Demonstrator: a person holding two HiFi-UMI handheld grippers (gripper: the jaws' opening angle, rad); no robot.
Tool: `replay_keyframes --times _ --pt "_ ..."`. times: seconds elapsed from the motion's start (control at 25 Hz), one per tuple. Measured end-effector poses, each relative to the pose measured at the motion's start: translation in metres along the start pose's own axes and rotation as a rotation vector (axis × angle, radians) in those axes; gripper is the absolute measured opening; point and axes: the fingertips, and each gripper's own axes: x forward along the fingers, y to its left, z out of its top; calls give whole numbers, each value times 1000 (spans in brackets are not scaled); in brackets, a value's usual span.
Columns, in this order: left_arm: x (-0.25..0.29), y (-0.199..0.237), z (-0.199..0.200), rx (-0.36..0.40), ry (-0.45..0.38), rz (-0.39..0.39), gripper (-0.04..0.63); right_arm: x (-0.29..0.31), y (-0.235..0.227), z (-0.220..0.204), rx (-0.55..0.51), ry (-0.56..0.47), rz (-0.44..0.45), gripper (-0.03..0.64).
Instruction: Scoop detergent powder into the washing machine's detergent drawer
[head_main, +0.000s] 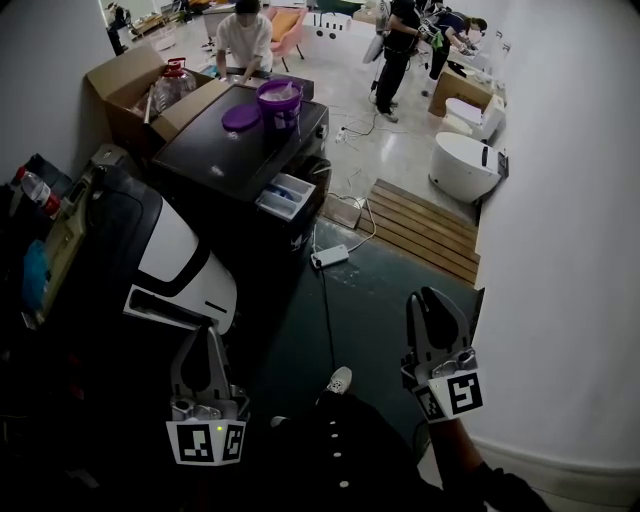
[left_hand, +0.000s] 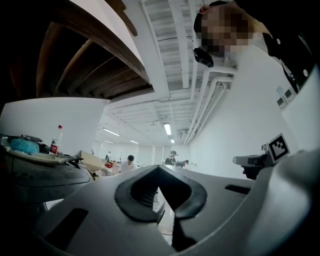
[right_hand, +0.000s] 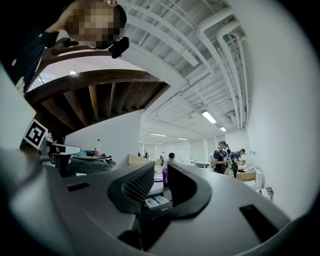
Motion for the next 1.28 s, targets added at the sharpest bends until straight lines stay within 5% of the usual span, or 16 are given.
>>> replay_keyframes --times 0.08,0.12,0.68,1.28 --pt "7 -1 -3 -1 6 7 5 7 -8 -5 15 32 -8 191" --pt "11 -2 -5 -2 9 11 5 11 -13 -6 25 37 -9 201" --pt "86 -42 -17 21 3 19 5 67 -78 -15 3 12 72 201" --pt "190 -21 -32 -6 -13 -11 5 155 -113 -13 -2 11 44 195"
